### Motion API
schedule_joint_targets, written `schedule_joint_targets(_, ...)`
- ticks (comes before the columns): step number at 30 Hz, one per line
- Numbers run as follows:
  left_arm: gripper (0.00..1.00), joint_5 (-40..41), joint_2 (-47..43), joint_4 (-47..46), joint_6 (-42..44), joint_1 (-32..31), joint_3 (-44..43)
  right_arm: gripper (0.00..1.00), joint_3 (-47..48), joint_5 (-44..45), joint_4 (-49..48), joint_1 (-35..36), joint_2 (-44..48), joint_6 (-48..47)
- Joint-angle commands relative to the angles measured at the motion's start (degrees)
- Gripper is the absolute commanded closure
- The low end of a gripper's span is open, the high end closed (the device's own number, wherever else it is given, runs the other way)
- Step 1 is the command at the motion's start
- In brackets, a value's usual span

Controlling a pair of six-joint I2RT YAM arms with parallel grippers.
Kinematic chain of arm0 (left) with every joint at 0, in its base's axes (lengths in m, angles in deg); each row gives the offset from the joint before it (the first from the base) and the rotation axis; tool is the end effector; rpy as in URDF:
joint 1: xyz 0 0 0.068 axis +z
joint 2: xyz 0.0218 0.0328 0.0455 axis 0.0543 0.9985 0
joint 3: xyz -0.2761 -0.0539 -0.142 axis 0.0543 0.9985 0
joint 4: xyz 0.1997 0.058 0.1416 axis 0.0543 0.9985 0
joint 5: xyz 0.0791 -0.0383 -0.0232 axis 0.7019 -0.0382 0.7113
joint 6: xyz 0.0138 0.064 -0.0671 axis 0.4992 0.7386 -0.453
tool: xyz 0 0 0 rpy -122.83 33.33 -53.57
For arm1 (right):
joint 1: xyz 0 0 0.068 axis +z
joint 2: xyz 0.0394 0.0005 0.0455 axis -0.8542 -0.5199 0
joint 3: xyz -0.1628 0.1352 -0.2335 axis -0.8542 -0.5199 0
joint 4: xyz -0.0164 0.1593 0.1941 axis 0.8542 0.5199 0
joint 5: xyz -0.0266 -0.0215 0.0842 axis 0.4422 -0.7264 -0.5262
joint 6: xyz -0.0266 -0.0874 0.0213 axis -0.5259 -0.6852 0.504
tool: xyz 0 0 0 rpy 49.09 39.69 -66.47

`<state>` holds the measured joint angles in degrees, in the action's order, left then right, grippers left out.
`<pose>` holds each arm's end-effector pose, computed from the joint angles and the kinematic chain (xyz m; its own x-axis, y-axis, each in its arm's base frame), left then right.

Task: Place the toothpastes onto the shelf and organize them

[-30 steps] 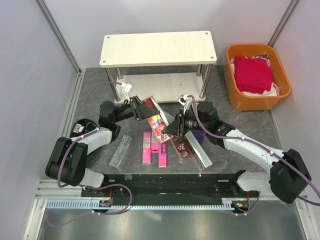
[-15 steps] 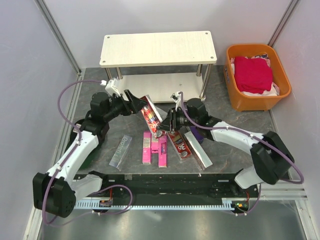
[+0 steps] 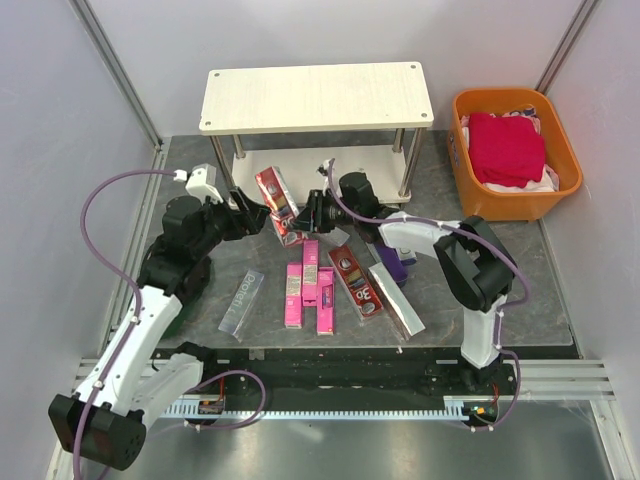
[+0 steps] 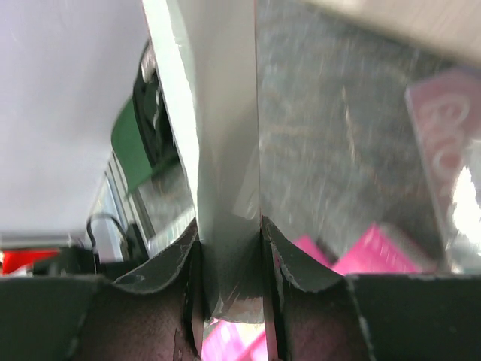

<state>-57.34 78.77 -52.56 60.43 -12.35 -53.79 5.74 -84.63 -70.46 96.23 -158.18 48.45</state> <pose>0.2054 -0.0683 0.3525 -0.4324 -0.3729 -0.8210 0.2016 0.8475 -0.4911 0.3470 0.3218 0.2405 -0.8058 0.0508 -0.5900 -0.5055 0.4600 0.7300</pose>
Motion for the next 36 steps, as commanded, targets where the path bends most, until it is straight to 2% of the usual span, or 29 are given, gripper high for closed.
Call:
schedule_joint_targets(1,0.17,1.8,-2.0,1.7,3.0,0.1,-3.1,0.76,7.4,-0.1,-11.9,-1.8,-5.8,7.4)
schedule_joint_targets(5,0.17,3.2,-4.2,3.4,3.4,0.1,-3.6,0.76,12.5,0.4,-16.3,-3.6,-10.6,13.7)
schedule_joint_targets(14,0.17,4.4,-7.9,4.3,3.0,0.1,-3.8,0.76,33.3,1.9,-13.4,-3.8,-24.7,24.6)
schedule_joint_targets(18,0.17,3.9,-8.4,4.5,2.2,0.1,-3.5,0.75,42.1,2.3,-9.6,-3.8,-31.3,27.8)
schedule_joint_targets(26,0.17,3.2,-8.8,4.4,1.4,0.1,-3.4,0.69,50.9,3.5,-5.8,-2.2,-38.3,30.1)
schedule_joint_targets(29,0.17,3.2,-8.8,4.4,1.2,0.1,-3.3,0.66,54.6,3.6,-3.7,-1.4,-40.8,30.0)
schedule_joint_targets(34,0.17,3.0,-8.8,4.4,0.9,0.1,-2.9,0.57,54.1,4.7,-2.7,-0.7,-41.6,29.8)
schedule_joint_targets(35,0.17,3.0,-8.7,4.5,0.9,0.1,-2.8,0.54,53.9,4.8,-2.5,-0.7,-41.4,29.6)
schedule_joint_targets(36,0.17,3.0,-8.7,4.5,0.9,0.1,-2.6,0.44,52.9,4.9,-2.6,-0.7,-41.1,29.5)
